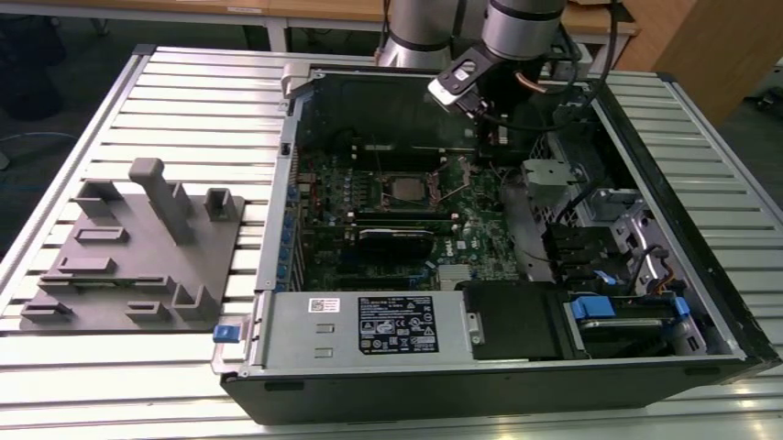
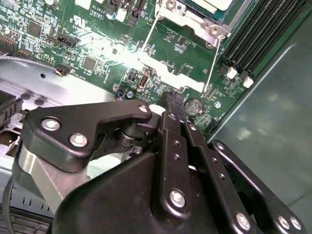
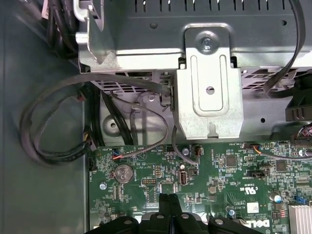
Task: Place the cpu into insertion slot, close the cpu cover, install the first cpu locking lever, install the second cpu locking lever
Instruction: 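Close the cpu cover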
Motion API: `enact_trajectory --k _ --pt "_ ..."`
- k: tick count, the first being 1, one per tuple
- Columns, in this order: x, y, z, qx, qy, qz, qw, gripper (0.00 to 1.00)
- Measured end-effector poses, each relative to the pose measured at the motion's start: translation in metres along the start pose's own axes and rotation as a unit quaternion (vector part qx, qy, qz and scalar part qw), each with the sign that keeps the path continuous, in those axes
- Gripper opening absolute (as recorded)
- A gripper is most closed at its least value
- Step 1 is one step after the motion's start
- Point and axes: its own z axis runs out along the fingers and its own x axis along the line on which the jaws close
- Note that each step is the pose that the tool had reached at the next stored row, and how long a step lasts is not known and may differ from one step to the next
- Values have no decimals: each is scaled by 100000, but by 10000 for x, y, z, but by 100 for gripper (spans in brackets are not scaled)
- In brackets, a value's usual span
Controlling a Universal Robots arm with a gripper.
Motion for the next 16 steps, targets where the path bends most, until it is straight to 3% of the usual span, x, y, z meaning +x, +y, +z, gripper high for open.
enact_trajectory --k 9,16 --pt "-1 -2 64 6 -21 281 100000 10" --pt "-1 -4 67 7 -27 295 100000 10"
